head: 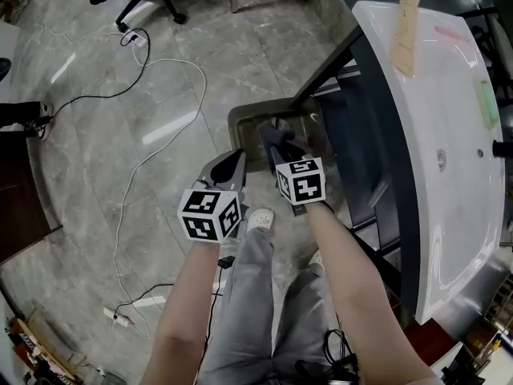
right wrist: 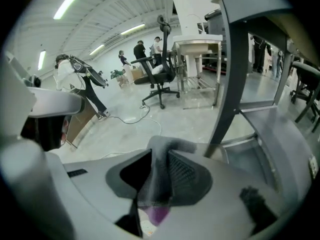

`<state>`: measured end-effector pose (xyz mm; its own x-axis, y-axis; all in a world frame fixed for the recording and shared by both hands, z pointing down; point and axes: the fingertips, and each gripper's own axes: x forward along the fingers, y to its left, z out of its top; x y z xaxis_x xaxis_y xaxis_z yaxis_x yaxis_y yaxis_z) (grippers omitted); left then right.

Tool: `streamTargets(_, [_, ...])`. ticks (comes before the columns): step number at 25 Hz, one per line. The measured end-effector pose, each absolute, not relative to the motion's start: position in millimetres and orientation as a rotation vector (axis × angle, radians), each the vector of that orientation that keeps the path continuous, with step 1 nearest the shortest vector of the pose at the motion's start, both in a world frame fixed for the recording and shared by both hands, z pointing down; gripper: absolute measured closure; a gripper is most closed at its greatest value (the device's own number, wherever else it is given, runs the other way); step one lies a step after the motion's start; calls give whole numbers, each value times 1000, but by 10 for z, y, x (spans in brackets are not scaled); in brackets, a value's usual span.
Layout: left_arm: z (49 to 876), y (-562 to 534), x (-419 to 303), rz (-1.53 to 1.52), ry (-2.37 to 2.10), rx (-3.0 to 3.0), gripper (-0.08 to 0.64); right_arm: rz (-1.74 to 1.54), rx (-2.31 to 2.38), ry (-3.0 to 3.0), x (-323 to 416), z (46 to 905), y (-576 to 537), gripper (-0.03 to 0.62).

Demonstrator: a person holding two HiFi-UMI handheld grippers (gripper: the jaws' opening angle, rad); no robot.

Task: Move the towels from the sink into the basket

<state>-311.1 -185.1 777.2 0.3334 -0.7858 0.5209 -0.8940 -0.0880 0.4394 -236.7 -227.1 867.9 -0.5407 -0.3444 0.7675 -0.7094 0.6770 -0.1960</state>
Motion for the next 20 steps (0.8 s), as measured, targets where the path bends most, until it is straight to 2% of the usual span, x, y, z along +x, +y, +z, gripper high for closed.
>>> streamTargets(1, [7795, -1855, -3130, 195, -1478, 1886, 555, 648, 803, -2180, -2408, 8678, -2292, 464])
streamTargets(3, [7817, -1879, -3149, 191, -1478, 1880, 555, 644, 798, -2204, -2464, 8663, -2341, 433])
streamTargets(15, [7676, -1915, -2948, 191, -1461, 1904, 556, 644, 810, -2217, -2276, 8427, -2304, 428])
streamTargets(16, [7655, -1909, -2918, 193, -1459, 1908, 555, 639, 813, -2222, -2256, 8369, -2294, 433])
streamTargets(17, [7631, -1903, -2889, 195, -1458, 1911, 555, 636, 818, -2232, -2236, 8299, -2287, 481])
streamTargets(18, [7603, -1898, -2862, 196, -1458, 1916, 555, 641, 821, -2250, -2219, 8220, -2281, 567])
streamTargets(20, [7541, -1889, -2810, 195, -1459, 1926, 555, 680, 808, -2307, -2209, 8050, -2265, 572])
